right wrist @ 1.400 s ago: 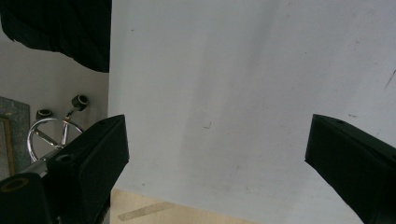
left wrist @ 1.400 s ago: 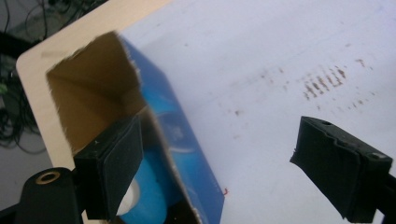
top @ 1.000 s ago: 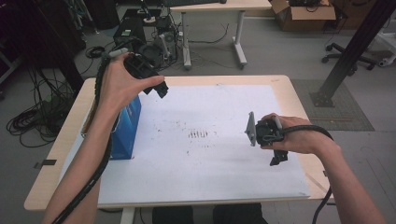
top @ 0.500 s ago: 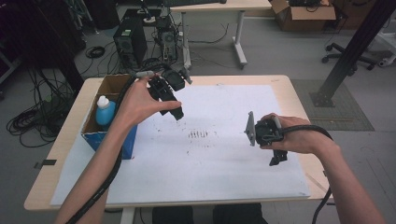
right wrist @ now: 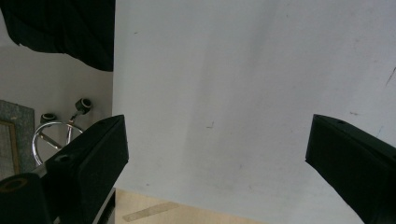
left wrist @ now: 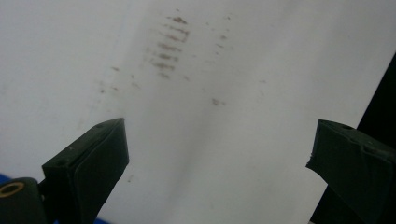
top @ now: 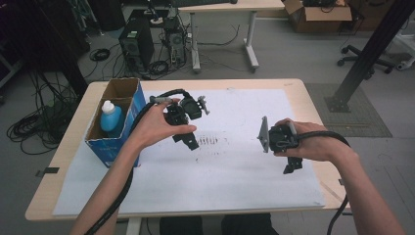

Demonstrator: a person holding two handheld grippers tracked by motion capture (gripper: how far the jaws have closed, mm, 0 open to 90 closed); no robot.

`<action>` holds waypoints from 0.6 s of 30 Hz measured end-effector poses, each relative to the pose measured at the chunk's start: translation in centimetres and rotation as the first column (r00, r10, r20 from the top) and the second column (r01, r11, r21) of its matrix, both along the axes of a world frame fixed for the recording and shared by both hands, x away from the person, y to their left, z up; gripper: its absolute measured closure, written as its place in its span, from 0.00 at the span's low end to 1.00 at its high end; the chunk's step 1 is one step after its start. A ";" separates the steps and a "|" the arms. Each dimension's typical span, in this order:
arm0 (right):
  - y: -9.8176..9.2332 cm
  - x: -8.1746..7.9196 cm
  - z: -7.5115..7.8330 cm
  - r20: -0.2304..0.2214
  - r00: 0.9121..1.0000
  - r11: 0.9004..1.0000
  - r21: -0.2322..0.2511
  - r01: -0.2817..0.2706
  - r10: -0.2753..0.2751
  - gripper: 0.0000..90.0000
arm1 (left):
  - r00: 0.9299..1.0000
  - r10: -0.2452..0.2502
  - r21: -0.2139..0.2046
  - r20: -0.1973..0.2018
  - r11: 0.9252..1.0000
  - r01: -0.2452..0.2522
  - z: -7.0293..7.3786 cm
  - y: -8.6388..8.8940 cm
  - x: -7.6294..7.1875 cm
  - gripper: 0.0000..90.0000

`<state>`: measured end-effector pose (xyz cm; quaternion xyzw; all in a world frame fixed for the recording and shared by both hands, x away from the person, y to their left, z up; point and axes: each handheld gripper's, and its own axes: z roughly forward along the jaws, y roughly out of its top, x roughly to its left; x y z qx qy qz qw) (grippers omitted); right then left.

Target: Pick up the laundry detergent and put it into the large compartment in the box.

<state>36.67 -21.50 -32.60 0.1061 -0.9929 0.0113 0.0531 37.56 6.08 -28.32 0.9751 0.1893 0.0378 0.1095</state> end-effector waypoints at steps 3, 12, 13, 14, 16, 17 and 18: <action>-0.1 0.0 0.1 0.003 1.000 1.000 0.006 -0.003 0.003 0.06 | 0.999 -0.050 0.000 -0.011 0.999 0.050 -1.0 -0.3 -0.6 0.05; -0.6 -0.2 0.2 0.004 1.000 1.000 0.006 0.008 -0.008 0.06 | 0.992 -0.119 0.036 -0.049 0.992 0.121 -3.3 -0.8 -1.3 0.06; -0.6 -0.2 0.2 0.004 1.000 1.000 0.006 0.008 -0.008 0.06 | 0.992 -0.119 0.036 -0.049 0.992 0.121 -3.3 -0.8 -1.3 0.05; -0.7 -0.2 0.2 0.000 1.000 1.000 0.002 0.016 -0.016 0.06 | 0.991 -0.122 0.033 -0.049 0.992 0.124 -3.4 -0.9 -1.3 0.05; -0.9 -0.1 0.1 0.001 1.000 1.000 0.000 0.022 -0.022 0.06 | 0.990 -0.128 0.032 -0.054 0.991 0.130 -3.4 -0.9 -1.3 0.05; -0.9 -0.1 0.1 -0.001 1.000 1.000 -0.001 0.025 -0.025 0.06 | 0.990 -0.131 0.032 -0.052 0.991 0.133 -3.4 -0.9 -1.4 0.05; -0.9 0.0 0.1 0.003 1.000 1.000 0.004 0.019 -0.019 0.06 | 0.990 -0.128 0.030 -0.052 0.991 0.130 -3.4 -1.0 -1.4 0.05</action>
